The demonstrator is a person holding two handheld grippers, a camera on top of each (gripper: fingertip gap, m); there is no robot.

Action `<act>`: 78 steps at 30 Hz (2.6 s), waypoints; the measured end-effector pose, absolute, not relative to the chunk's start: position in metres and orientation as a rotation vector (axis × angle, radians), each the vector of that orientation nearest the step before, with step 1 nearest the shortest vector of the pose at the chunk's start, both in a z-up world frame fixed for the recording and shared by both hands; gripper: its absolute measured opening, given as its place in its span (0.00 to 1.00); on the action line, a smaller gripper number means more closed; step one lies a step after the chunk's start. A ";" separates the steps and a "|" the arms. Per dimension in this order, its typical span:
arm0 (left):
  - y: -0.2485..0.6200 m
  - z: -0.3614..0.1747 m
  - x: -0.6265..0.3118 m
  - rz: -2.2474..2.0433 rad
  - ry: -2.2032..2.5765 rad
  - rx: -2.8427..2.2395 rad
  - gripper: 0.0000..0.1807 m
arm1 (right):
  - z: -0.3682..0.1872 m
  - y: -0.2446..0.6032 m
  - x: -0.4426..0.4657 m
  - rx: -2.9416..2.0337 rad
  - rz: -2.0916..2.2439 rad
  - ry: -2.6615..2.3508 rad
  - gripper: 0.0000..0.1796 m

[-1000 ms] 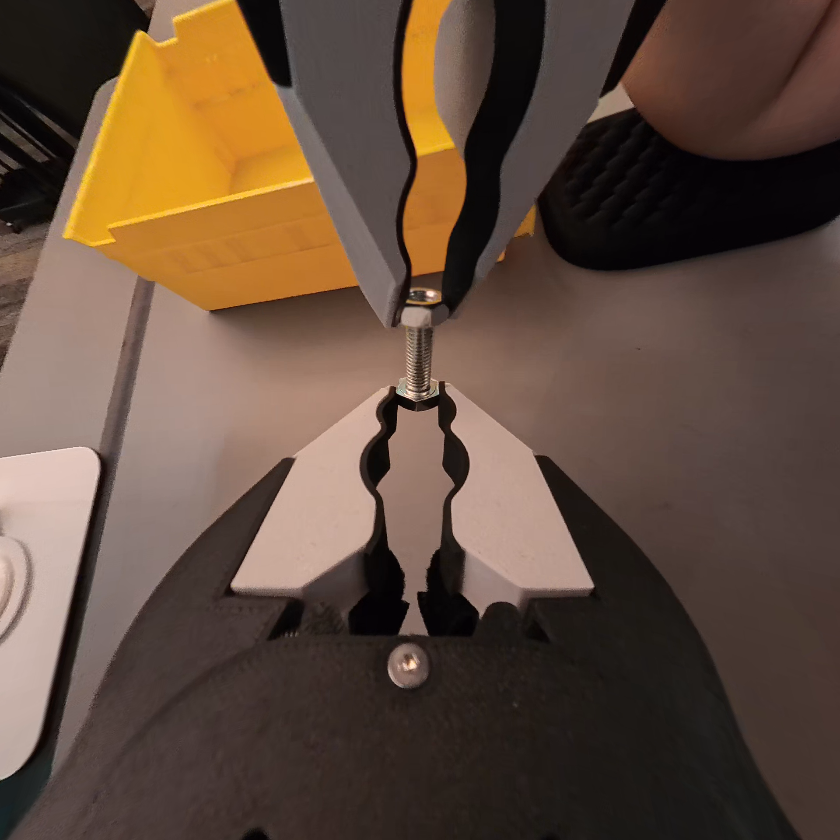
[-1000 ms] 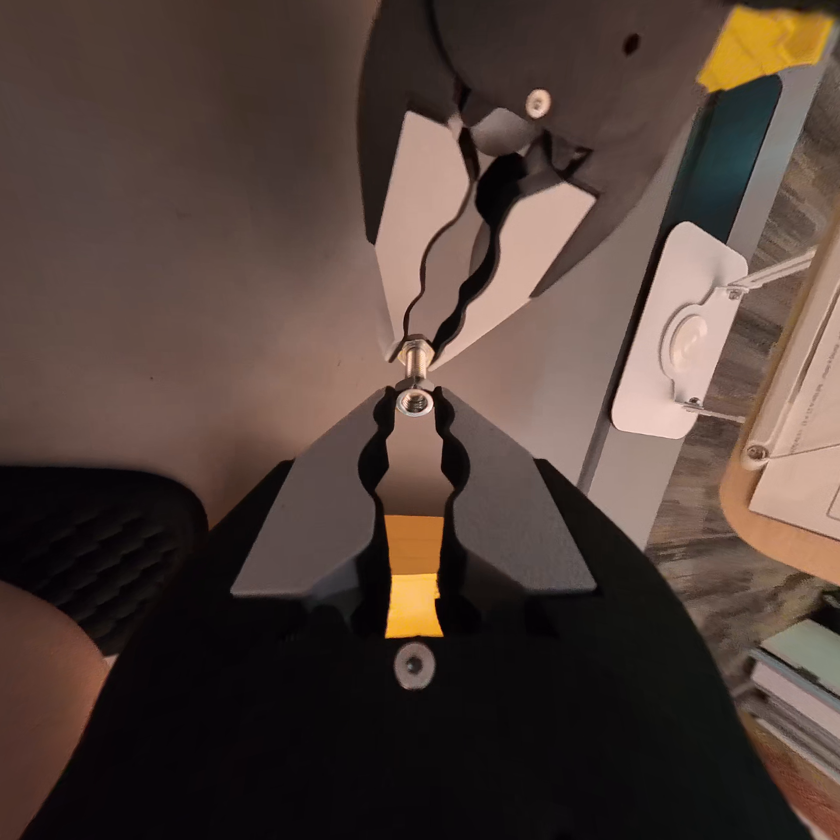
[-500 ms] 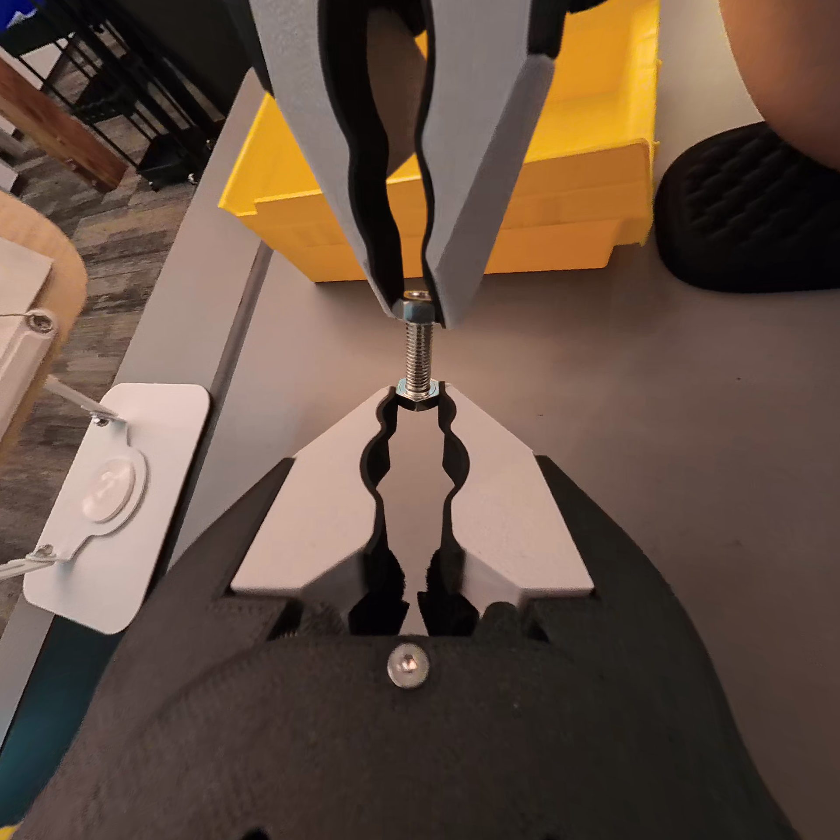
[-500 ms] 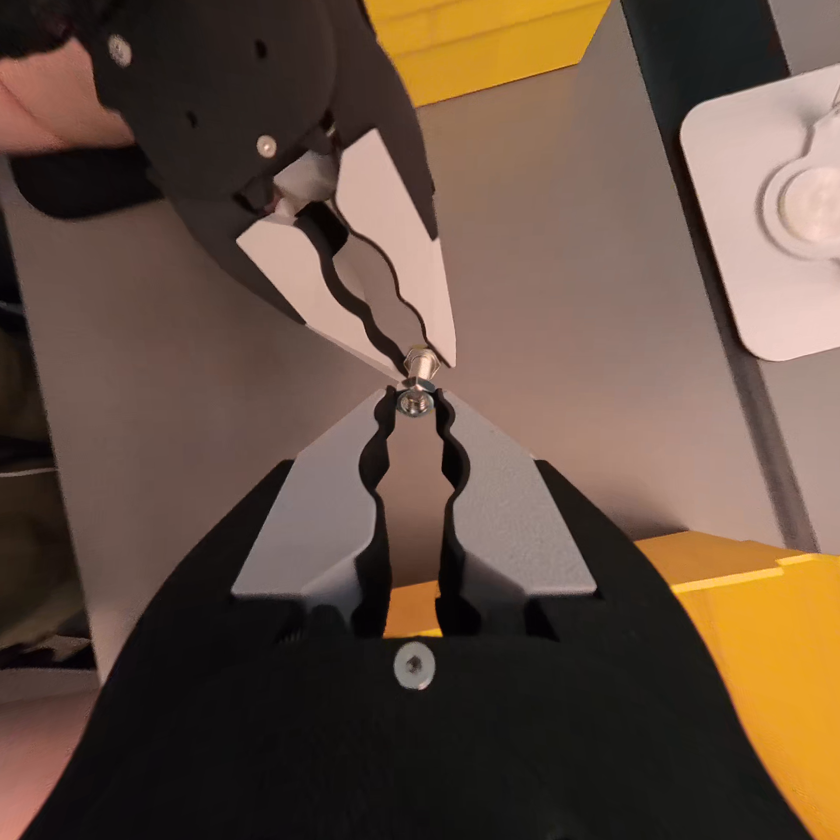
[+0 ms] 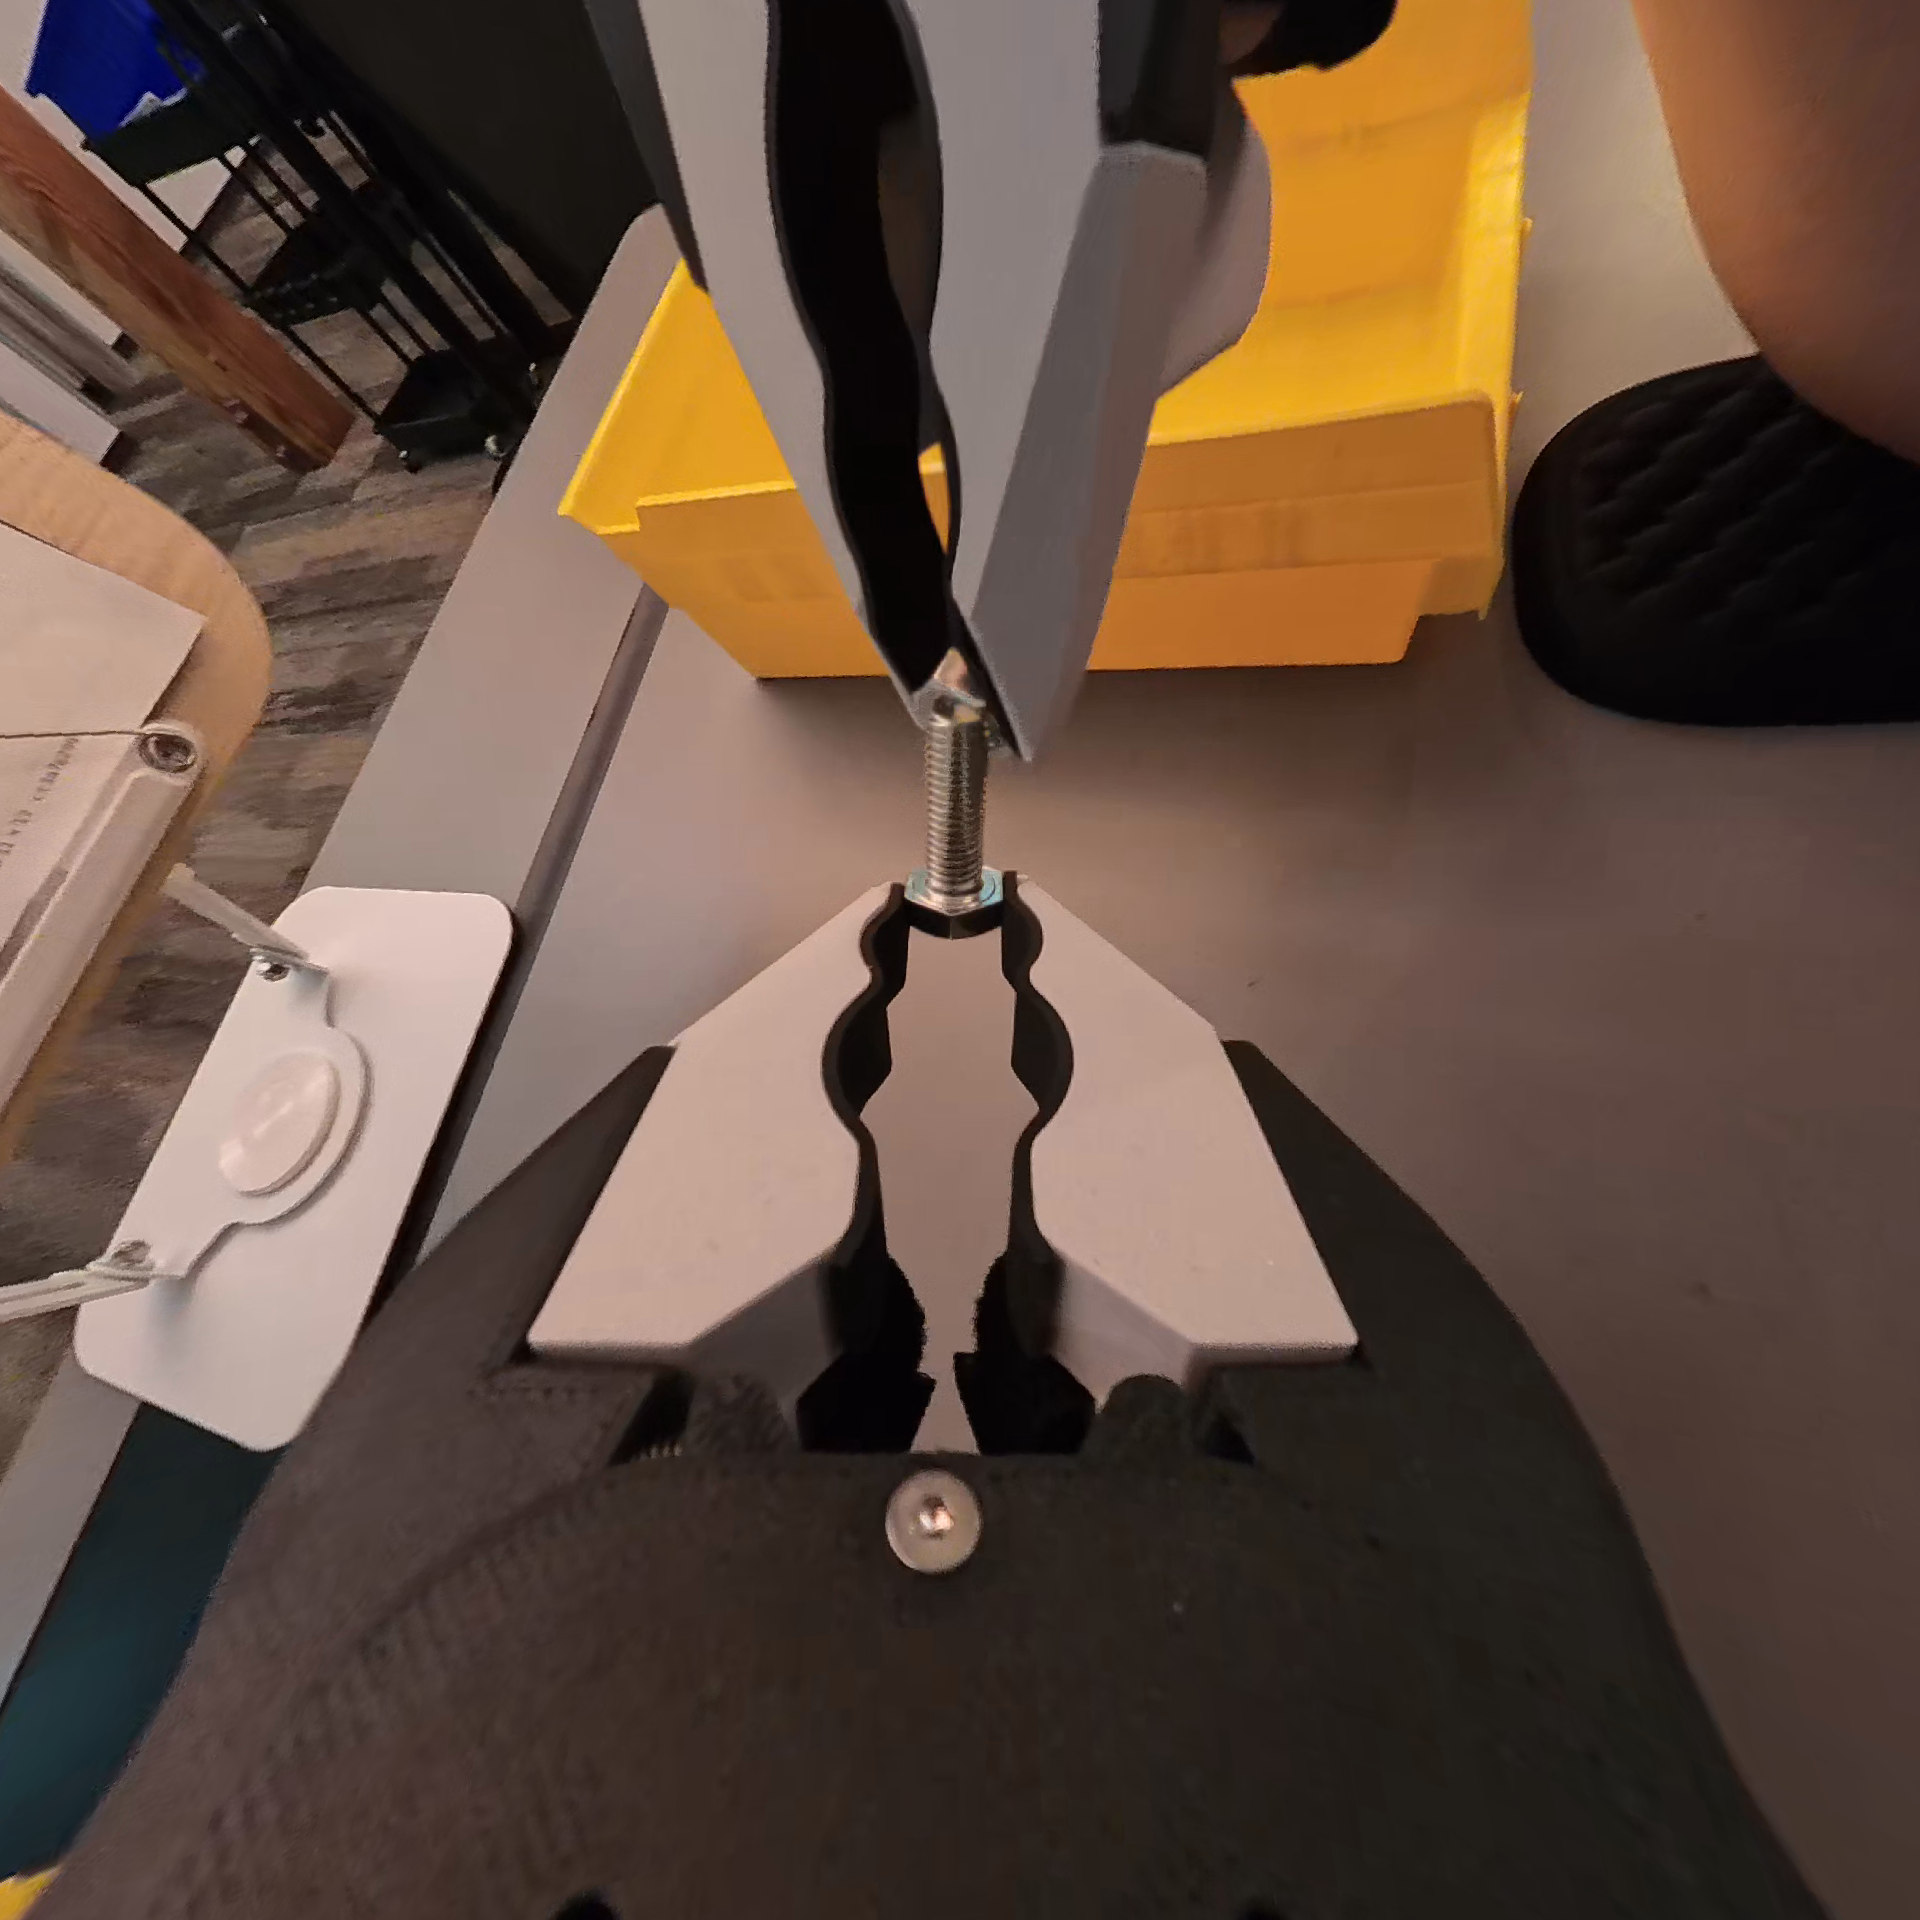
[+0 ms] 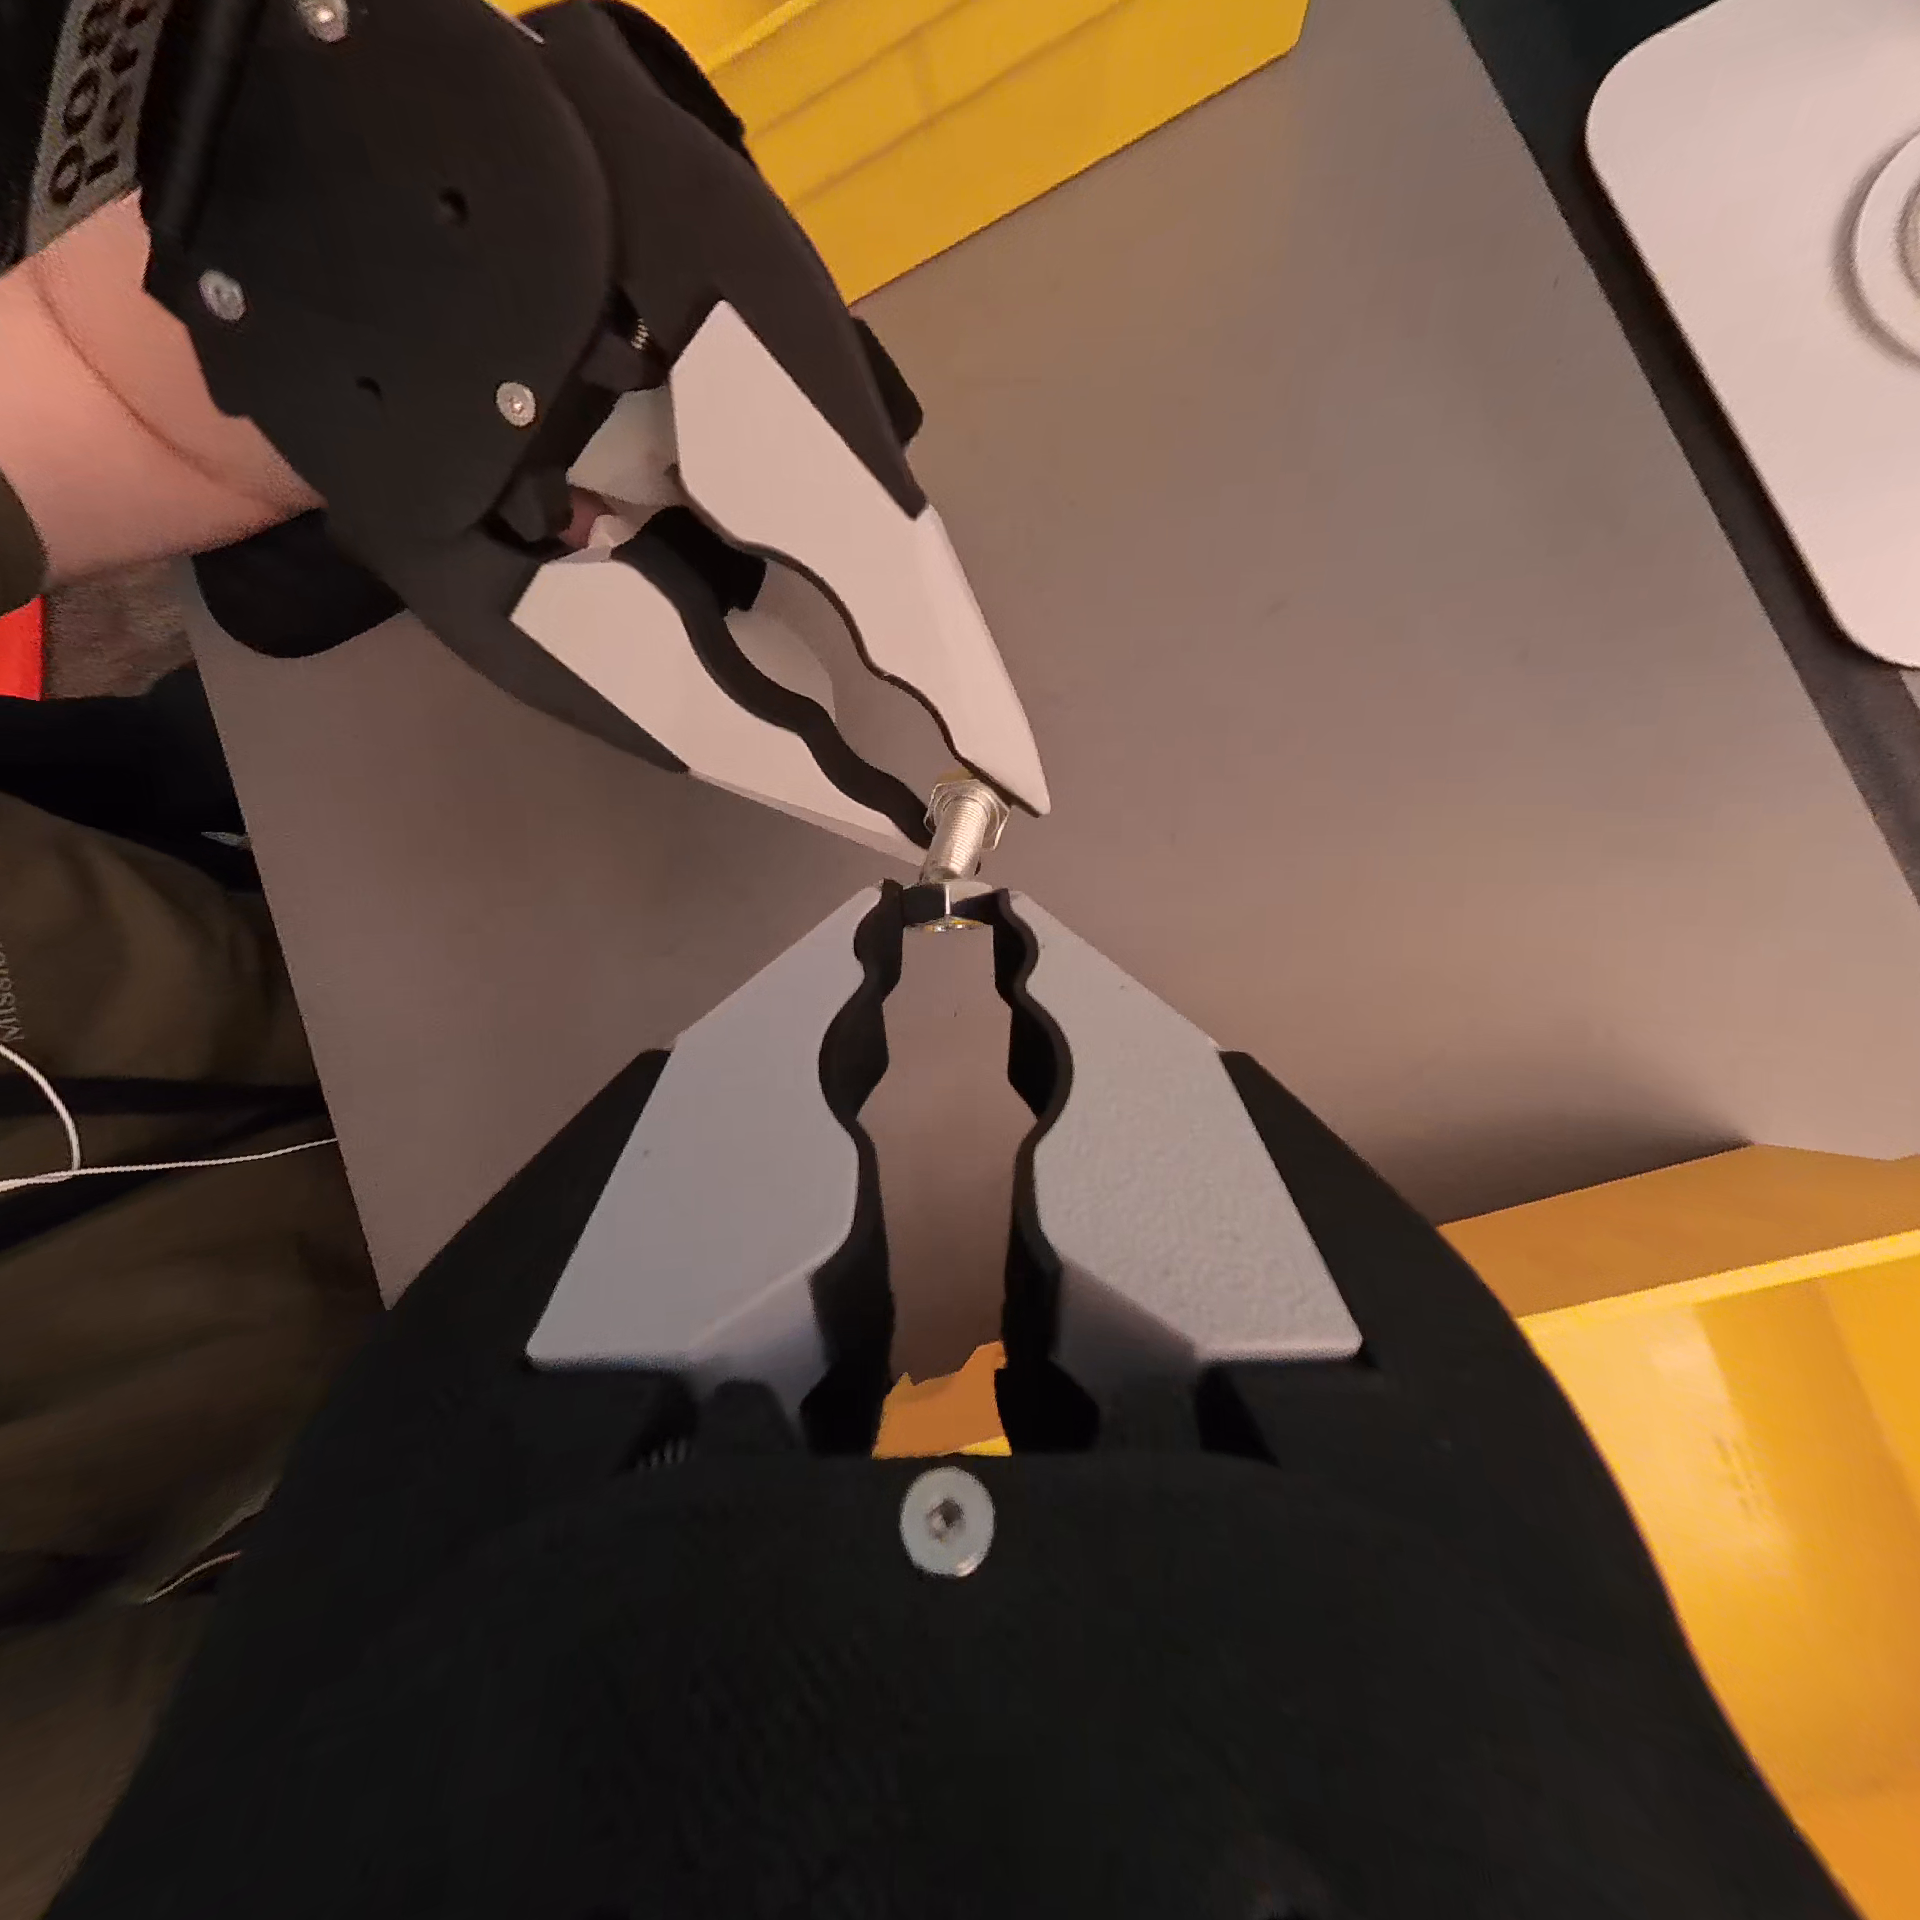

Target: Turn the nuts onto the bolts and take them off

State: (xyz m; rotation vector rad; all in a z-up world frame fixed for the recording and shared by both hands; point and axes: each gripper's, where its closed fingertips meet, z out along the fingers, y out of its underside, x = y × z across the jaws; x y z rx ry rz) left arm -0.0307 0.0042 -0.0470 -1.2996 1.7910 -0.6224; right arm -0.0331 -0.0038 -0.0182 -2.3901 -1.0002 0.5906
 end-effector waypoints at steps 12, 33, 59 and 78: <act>0.005 -0.024 -0.031 -0.841 1.678 -1.324 0.09 | 0.026 0.001 -0.036 -2.044 0.511 -1.120 0.09; -0.015 0.097 -0.066 -1.265 1.257 -1.045 0.09 | 0.148 -0.011 -0.097 -1.051 0.872 -0.885 0.09; -0.051 0.115 -0.080 -1.396 1.320 -0.821 0.09 | 0.154 -0.046 -0.111 -0.875 1.236 -0.944 0.09; -0.021 0.115 -0.078 -1.226 1.211 -0.940 0.09 | 0.155 -0.017 -0.110 -0.863 0.880 -0.774 0.09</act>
